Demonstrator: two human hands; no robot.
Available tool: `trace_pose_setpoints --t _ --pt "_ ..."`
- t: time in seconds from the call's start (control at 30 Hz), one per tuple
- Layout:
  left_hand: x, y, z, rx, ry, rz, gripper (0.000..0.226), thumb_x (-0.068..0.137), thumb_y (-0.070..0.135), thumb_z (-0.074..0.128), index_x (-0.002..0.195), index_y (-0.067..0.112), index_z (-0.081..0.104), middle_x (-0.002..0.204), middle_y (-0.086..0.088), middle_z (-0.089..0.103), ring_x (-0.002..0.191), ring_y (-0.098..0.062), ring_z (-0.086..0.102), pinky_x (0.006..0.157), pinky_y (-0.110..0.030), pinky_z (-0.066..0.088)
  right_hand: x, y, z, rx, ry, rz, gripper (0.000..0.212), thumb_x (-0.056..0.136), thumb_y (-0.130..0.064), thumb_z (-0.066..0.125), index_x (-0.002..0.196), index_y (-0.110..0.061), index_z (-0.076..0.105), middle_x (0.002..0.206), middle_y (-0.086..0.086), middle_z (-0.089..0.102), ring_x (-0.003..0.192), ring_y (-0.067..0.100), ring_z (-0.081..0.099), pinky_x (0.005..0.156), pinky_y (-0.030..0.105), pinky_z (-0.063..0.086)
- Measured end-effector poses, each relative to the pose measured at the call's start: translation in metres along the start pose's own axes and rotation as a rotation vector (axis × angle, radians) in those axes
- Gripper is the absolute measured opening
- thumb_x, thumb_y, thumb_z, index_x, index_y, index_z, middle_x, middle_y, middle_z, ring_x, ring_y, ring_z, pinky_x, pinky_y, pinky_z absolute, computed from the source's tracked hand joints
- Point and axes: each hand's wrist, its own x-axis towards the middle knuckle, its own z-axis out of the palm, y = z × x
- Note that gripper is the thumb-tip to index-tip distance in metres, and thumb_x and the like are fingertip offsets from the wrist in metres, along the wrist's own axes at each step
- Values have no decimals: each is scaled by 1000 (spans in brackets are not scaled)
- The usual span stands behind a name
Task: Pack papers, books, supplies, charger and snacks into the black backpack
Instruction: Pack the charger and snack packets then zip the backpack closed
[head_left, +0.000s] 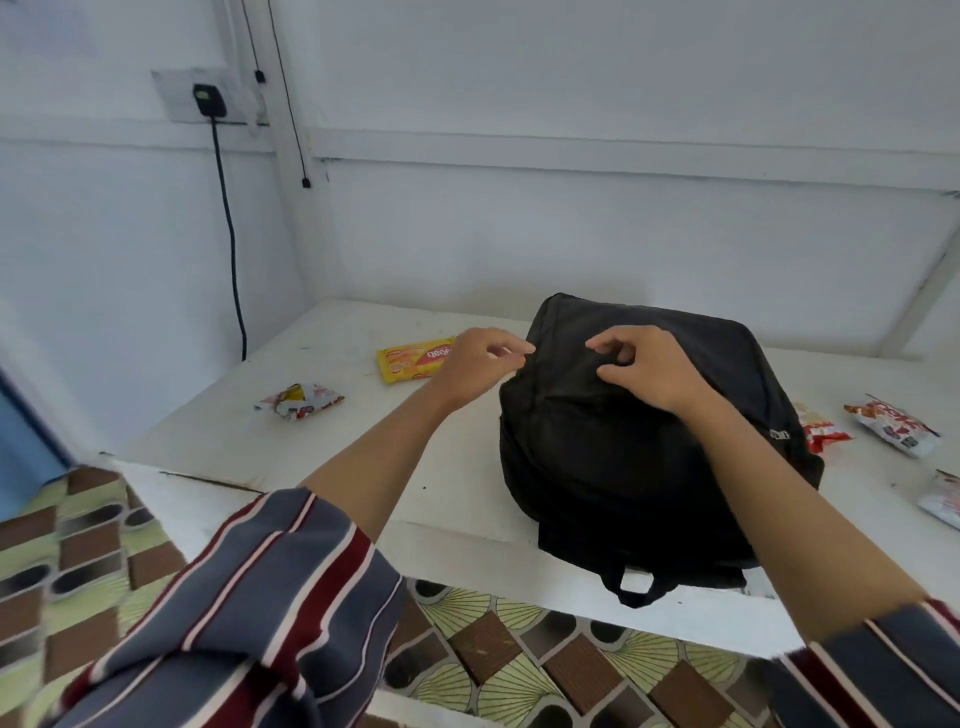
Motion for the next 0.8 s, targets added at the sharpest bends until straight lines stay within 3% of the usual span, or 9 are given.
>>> trace_pose_setpoints --t 0.07,0.17,0.33,0.4,0.47,0.63,0.8 --pt "-4 -20 -18 11 81 -46 17 84 6 62 95 12 73 103 -2 69 84 -11 59 72 -9 42 15 -16 14 21 -25 -44 33 81 -7 65 112 -18 65 103 -6 61 84 10 51 75 18 37" --pt "-10 -48 -49 66 165 -93 17 83 7 62 95 10 73 101 -4 67 83 -9 56 68 -3 38 42 -41 44 75 -89 -113 35 81 -10 67 114 -19 64 105 -7 60 89 12 51 77 19 37" --pt "-17 -95 -102 245 183 -149 20 82 14 64 101 17 71 108 0 63 92 -10 50 78 -23 37 87 -81 111 165 -240 -142 34 80 -9 70 112 -18 64 113 1 62 93 16 53 76 18 43" --pt "-17 -116 -123 349 150 -176 25 81 17 66 105 21 69 111 2 61 99 -11 50 84 -25 39 103 -95 137 166 -260 -123 38 79 -7 69 115 -16 63 114 2 60 91 12 51 65 7 41" --pt "-15 -138 -141 463 95 -206 34 79 24 68 112 26 66 118 1 60 111 -13 52 92 -27 38 117 -103 160 162 -267 -72 42 77 -5 69 118 -15 62 117 4 57 92 11 50 60 8 39" --pt "-13 -179 -171 539 -44 -299 58 71 45 71 126 33 55 131 -2 51 126 -20 42 104 -38 35 139 -99 208 69 -308 45 52 73 -9 73 122 -19 60 130 8 52 119 24 48 92 27 37" --pt "-10 -209 -186 480 -240 -355 65 67 42 80 125 36 53 131 -1 46 125 -17 39 107 -38 32 156 -89 229 -57 -336 74 65 72 -14 75 132 -25 51 146 1 37 132 19 36 100 28 32"
